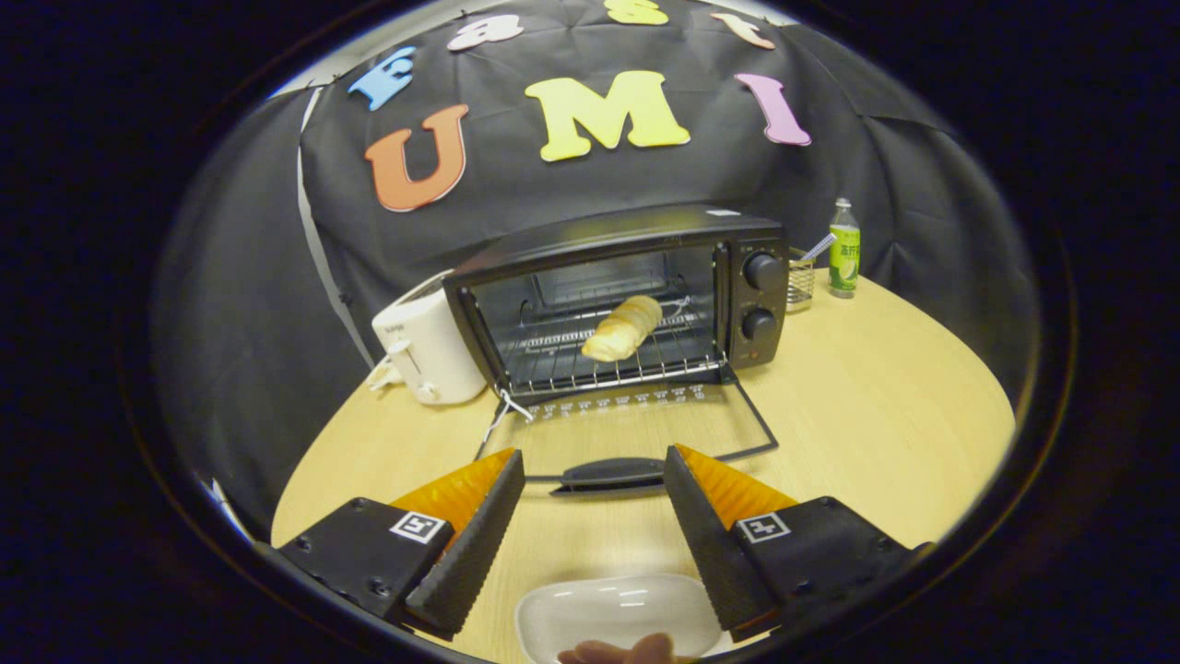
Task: Open the toaster oven, put the food inside, and close the toaster oven door.
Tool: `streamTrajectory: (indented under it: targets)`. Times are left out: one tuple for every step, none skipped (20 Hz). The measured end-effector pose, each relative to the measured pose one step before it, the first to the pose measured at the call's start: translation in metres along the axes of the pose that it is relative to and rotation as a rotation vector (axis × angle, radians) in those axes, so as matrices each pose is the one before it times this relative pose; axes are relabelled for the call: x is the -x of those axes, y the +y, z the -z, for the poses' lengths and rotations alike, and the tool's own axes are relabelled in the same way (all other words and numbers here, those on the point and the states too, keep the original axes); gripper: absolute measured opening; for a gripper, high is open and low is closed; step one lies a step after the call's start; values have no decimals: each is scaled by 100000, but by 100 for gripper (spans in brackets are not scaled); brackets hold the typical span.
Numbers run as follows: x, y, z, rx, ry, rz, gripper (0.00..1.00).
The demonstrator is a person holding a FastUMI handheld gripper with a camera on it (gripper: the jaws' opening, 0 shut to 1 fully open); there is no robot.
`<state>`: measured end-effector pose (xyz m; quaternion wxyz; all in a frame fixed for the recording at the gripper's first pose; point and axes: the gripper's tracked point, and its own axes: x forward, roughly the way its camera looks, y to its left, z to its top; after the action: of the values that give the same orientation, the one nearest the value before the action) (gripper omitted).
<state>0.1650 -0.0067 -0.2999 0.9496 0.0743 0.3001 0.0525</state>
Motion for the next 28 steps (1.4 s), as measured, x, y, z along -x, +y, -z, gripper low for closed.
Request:
streamTrajectory:
  targets:
    - [-168, -209, 875, 985, 2201, 263, 99]
    - [-175, -303, 680, 995, 1453, 443, 100]
    - [-151, -176, 560, 686, 1359, 202, 99]
    - [-284, -114, 478, 859, 964, 357, 100]
    - [-313, -236, 257, 747, 858, 615, 100]
    - [-302, -198, 326, 1029, 1060, 567, 100]
    - [-428, -210, 195, 710, 985, 562, 100]
    - [-366, -25, 420, 410, 1388, 201, 100]
    - [-331, 11, 404, 669, 1532, -170, 100]
    - [-224, 12, 408, 758, 1112, 189, 100]
    - [-278, 62, 204, 896, 649, 291, 100]
    - [-360, -92, 136, 668, 663, 361, 100]
    - [-377, -7, 35, 28, 488, 146, 100]
    - [-278, 43, 3, 308, 388, 207, 100]
    - [-226, 80, -78, 570, 119, 189, 100]
    - [-155, 67, 86, 611, 147, 36, 100]
    - [-242, 90, -27, 569, 213, 12, 100]
    - [-325, 113, 2, 634, 437, 385, 100]
    - [-53, 35, 143, 240, 1055, 596, 100]
    - [-198, -26, 179, 450, 677, 106, 99]
    - [-112, 50, -26, -28, 413, 127, 100]
    - [72, 63, -122, -131, -224, 108, 100]
    - [159, 72, -53, 142, 10, 91, 100]
    - [88, -141, -14, -312, -379, 40, 99]
    - [210, -42, -251, -509, -529, 3, 99]
    - [293, 162, -334, -221, -1132, 108, 99]
    - [395, 97, -391, -434, -1213, 24, 99]
    - [263, 19, -513, -494, -1331, -76, 99]
